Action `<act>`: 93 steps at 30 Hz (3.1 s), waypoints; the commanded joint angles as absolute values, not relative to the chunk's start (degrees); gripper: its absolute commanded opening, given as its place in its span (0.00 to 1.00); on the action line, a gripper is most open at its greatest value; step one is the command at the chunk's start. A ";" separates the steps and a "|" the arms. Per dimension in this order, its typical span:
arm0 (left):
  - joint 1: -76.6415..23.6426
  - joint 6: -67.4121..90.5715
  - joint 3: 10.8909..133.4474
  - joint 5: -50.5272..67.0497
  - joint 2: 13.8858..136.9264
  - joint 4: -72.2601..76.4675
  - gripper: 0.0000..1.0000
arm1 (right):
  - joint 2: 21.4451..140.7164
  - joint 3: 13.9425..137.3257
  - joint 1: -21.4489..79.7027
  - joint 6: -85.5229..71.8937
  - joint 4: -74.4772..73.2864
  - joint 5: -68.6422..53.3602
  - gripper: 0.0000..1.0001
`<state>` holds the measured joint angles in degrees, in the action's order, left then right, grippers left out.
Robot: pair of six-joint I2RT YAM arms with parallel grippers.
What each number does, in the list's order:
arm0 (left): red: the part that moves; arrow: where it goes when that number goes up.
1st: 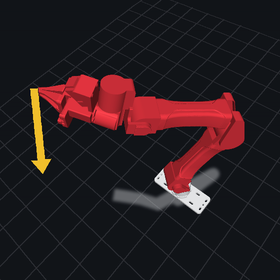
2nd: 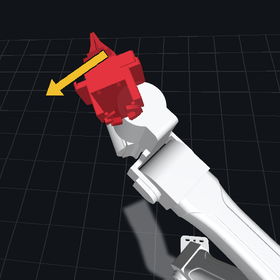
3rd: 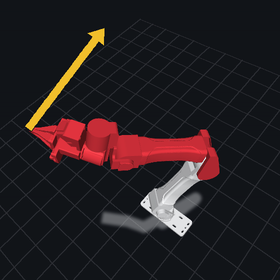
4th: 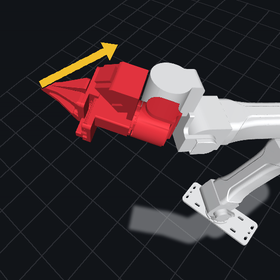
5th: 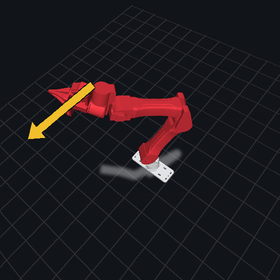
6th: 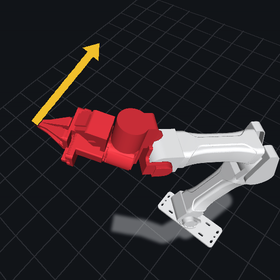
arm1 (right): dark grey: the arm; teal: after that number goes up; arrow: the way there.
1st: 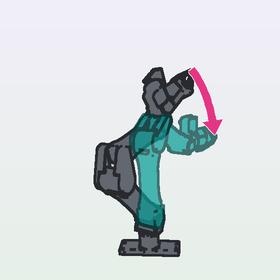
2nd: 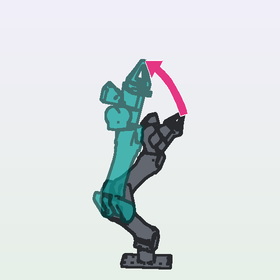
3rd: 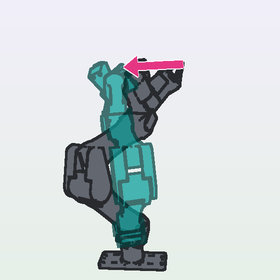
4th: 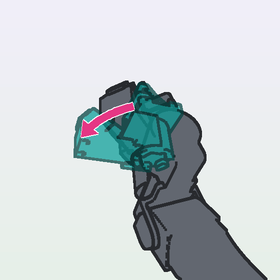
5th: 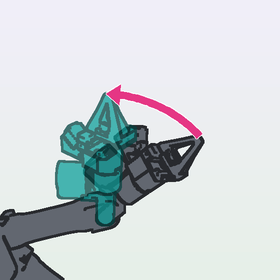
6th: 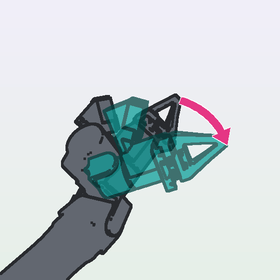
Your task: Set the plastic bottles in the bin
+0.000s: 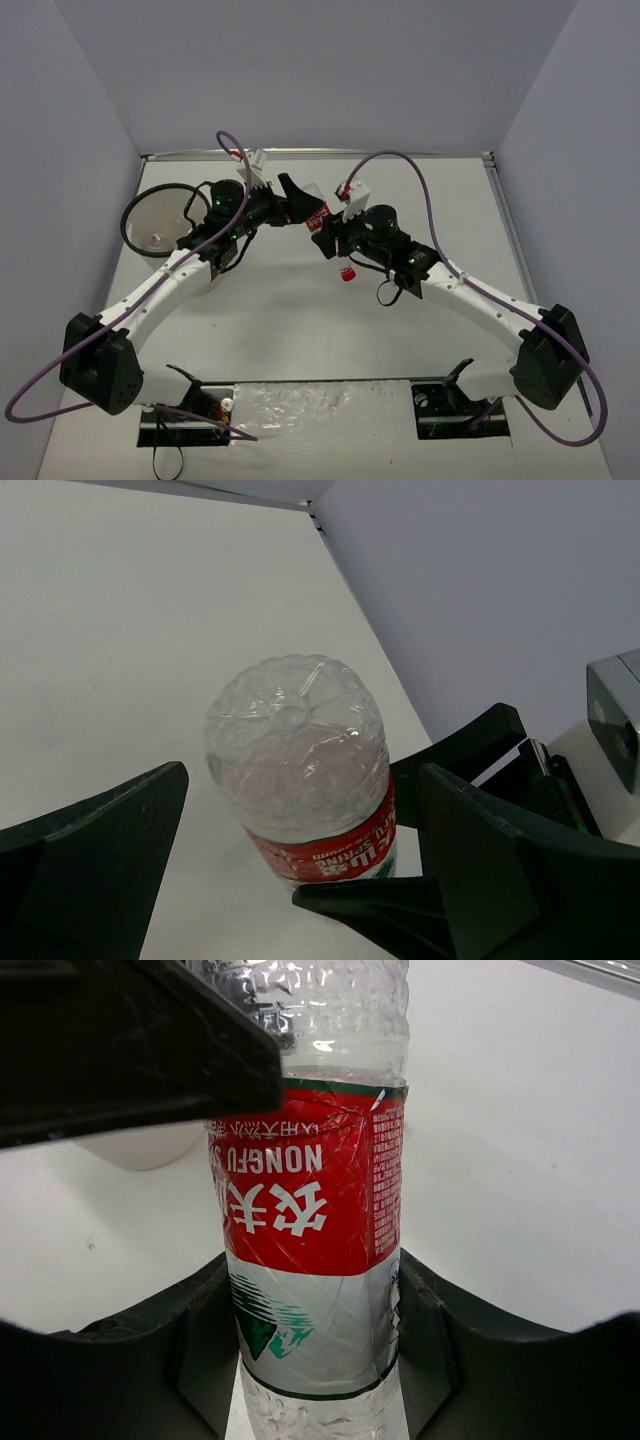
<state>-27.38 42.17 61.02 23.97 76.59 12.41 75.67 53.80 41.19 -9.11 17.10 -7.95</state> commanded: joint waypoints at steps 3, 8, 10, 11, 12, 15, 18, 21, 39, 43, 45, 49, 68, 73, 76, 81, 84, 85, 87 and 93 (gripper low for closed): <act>-27.69 44.03 61.78 23.44 77.15 20.60 0.97 | 76.84 55.54 41.13 -9.74 27.93 -14.76 0.41; -27.77 42.52 62.06 24.06 77.34 19.31 0.20 | 74.61 54.32 41.13 -10.01 30.49 -14.24 0.43; -27.68 40.19 62.99 22.52 76.88 16.62 0.07 | 74.01 54.40 41.06 -9.47 29.55 -14.05 0.47; -27.64 39.61 63.23 21.06 76.47 15.66 0.04 | 74.01 54.40 41.09 -9.36 29.27 -14.28 0.55; -27.61 39.03 63.47 19.61 76.06 14.71 0.01 | 74.00 54.40 41.12 -9.26 29.00 -14.52 0.64; -27.39 38.08 64.28 18.51 74.94 13.39 0.00 | 74.50 54.85 41.05 -9.14 27.36 -14.09 0.88; -26.79 35.82 66.59 15.74 74.03 10.90 0.00 | 74.47 55.52 41.04 -9.15 23.78 -13.02 1.00; -25.15 33.06 70.52 12.60 72.99 6.37 0.00 | 73.29 54.71 40.97 -9.16 21.30 -11.84 1.00; -4.29 20.69 87.26 -16.77 62.34 -11.95 0.00 | 68.69 45.59 32.38 -13.19 21.09 -6.21 1.00; -0.27 21.89 88.14 -19.18 62.59 -16.75 0.00 | 67.70 44.56 31.12 -13.23 20.74 -4.22 1.00; -0.26 22.92 85.21 -21.88 61.83 -16.40 0.00 | 67.26 44.61 31.11 -13.01 20.01 -2.90 1.00; 1.84 26.18 77.37 -21.62 60.53 -12.68 0.00 | 66.24 44.12 31.03 -12.74 19.86 -1.75 1.00; 1.76 32.03 64.37 -20.68 57.07 -10.77 0.97 | 64.95 43.89 30.94 -12.80 18.90 -1.85 1.00; 1.76 30.93 70.92 -25.77 56.86 -17.02 0.97 | 64.68 44.03 30.94 -13.28 18.54 -0.60 1.00; 1.76 29.87 74.78 -26.86 56.62 -20.61 0.97 | 64.43 44.27 30.86 -14.10 18.54 1.41 1.00; 1.73 28.85 79.50 -18.89 55.66 -23.06 0.97 | 63.02 45.04 30.72 -16.85 17.65 8.82 1.00; 1.35 28.62 78.40 -6.08 54.92 -21.15 0.97 | 61.90 45.98 29.47 -18.83 15.07 16.10 1.00; 0.99 28.85 77.30 -1.21 54.76 -19.20 0.97 | 61.49 46.31 28.92 -19.49 13.91 17.61 1.00; -3.20 27.51 75.47 -0.95 56.10 -16.59 0.97 | 60.79 46.39 27.97 -20.41 12.51 19.93 1.00; -23.52 20.31 77.00 -16.13 63.88 -17.68 0.97 | 57.66 45.88 27.25 -22.67 8.35 25.66 1.00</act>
